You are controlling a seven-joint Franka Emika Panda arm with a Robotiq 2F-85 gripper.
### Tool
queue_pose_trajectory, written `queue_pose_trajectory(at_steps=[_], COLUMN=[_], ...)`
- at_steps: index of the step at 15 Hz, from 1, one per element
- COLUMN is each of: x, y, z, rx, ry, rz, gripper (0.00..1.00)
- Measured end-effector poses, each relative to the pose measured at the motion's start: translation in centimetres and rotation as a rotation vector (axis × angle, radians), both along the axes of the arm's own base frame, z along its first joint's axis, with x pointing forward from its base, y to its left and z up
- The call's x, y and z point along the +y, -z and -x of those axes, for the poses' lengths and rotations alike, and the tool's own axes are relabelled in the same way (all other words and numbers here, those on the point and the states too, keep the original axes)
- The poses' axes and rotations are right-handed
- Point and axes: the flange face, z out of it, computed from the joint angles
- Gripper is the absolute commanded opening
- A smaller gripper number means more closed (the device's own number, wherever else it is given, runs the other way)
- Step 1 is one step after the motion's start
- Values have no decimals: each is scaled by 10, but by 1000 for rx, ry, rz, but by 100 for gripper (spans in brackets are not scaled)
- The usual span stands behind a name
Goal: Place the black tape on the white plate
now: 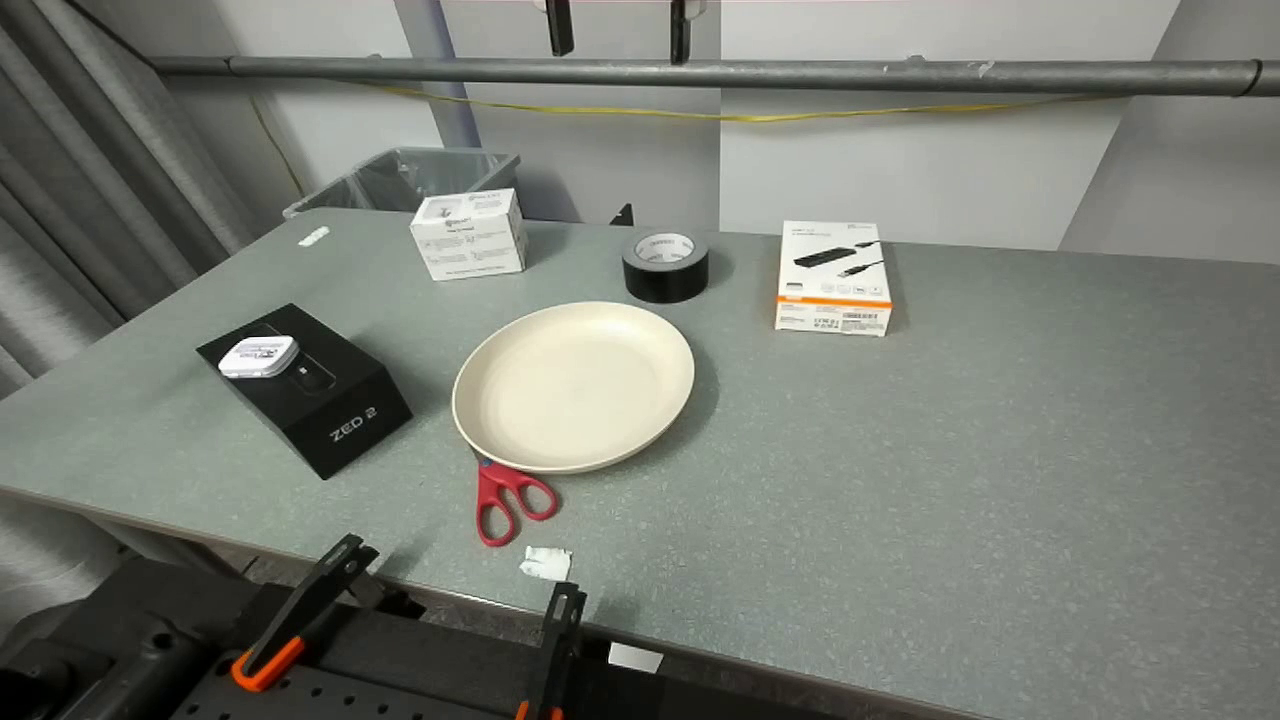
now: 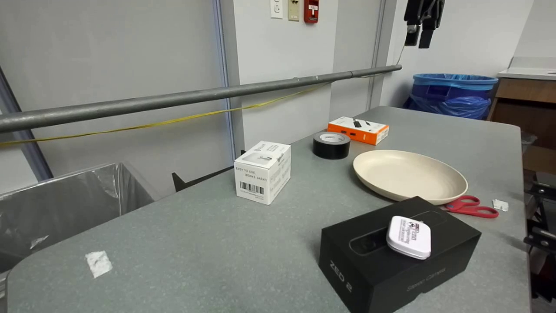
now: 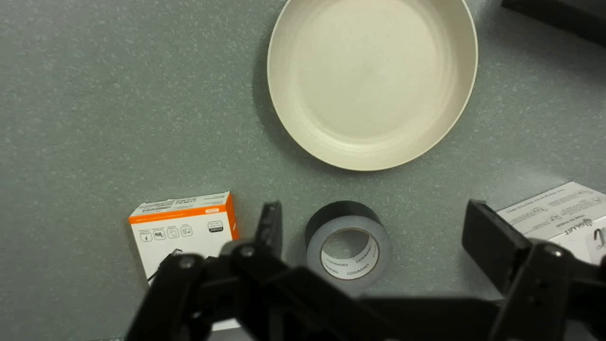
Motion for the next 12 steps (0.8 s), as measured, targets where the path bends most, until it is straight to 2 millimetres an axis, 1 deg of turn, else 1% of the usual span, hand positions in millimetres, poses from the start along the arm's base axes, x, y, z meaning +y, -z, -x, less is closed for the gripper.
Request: queue_pose_trajectory(at_steps=[3,5,7,10,12], x=[1,7,15,31,41], y=[5,20,47,97,124], z=[-11,-24,-38,-62,-78], rx=[-76,-117,-124,-124,-115], ry=[9,8,4,-3,-16], rz=[21,34,41,46,47], gripper=[100,100,100,100,100])
